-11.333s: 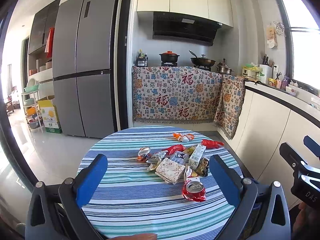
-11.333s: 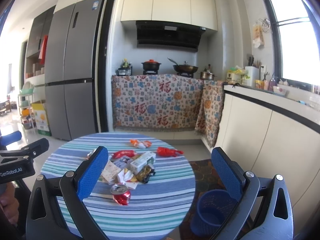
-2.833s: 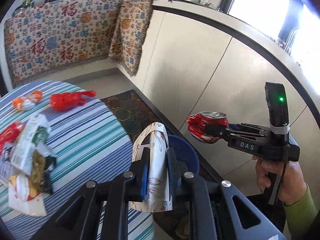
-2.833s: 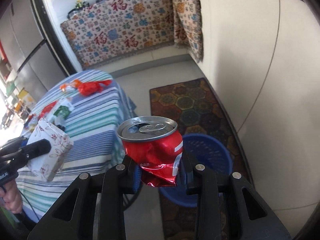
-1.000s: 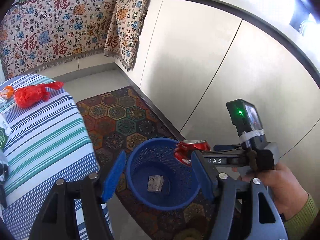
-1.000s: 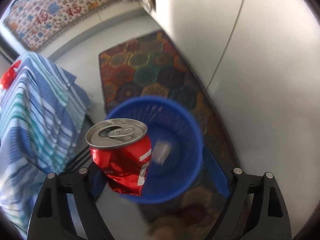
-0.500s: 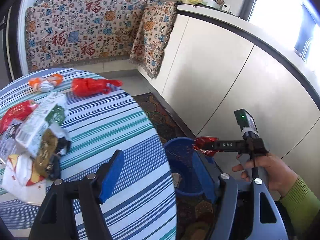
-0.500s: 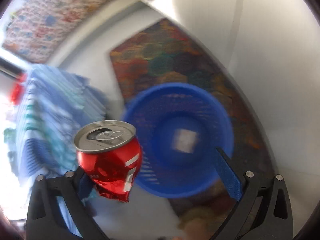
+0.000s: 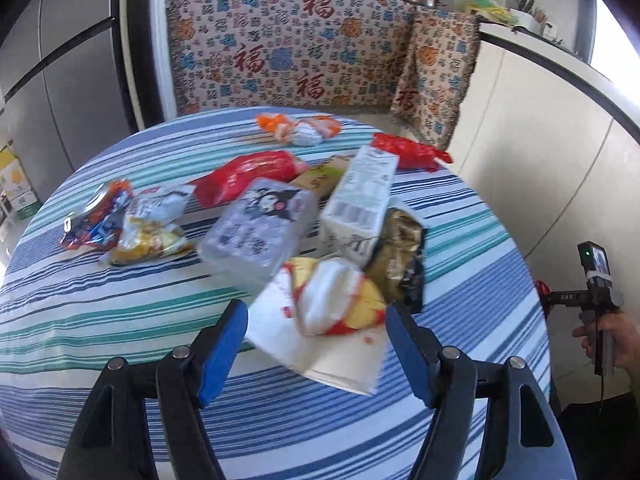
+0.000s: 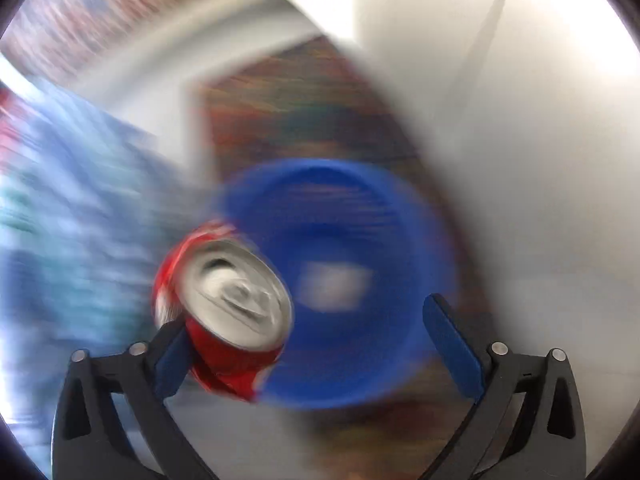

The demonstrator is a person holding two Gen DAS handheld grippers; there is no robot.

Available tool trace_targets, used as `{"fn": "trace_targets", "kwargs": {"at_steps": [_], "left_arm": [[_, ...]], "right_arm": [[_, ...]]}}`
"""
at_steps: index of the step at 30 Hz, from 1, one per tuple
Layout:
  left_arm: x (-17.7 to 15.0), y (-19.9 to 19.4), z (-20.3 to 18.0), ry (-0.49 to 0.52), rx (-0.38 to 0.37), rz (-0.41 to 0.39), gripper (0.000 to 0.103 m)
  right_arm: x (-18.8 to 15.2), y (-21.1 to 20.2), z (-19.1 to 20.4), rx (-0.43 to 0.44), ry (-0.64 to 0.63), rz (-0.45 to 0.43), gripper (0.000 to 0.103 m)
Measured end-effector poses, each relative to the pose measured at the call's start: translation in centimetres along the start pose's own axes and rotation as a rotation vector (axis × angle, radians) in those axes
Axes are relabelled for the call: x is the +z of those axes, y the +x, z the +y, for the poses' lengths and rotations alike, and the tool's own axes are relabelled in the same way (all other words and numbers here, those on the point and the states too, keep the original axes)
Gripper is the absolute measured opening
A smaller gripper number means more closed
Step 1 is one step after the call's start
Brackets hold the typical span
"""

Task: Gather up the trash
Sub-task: 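Open the right tool over the wastebasket to drop the red can, then move both tools back over the table toward the remaining trash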

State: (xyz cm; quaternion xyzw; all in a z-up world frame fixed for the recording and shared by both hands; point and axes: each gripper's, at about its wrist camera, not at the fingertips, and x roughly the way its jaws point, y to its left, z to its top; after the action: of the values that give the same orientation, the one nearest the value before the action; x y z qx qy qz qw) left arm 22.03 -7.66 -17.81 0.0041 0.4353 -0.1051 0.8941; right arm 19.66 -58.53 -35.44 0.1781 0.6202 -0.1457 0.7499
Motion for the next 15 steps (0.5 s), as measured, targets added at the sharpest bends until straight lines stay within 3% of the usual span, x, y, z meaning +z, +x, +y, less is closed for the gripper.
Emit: {"fn": "trace_targets", "kwargs": {"at_steps": [1,4,8,15], "left_arm": [[-0.2,0.4,0.9,-0.014,0.015,0.017,0.073],[-0.8,1.5,3.0,-0.043,0.046,0.045,0.073],[-1.5,1.6,4.5,-0.063,0.038,0.03,0.074],[-2.2,0.1,6.4,-0.056,0.033,0.031,0.075]], "right_arm": [[-0.3,0.3,-0.3,0.1,0.049,0.034,0.103],[-0.4,-0.8,0.7,0.027,-0.047,-0.023,0.103],[-0.6,-1.0,1.1,0.023,0.012,-0.002,0.103],[-0.5,-6.4,3.4,0.117,-0.041,-0.181,0.103]]}}
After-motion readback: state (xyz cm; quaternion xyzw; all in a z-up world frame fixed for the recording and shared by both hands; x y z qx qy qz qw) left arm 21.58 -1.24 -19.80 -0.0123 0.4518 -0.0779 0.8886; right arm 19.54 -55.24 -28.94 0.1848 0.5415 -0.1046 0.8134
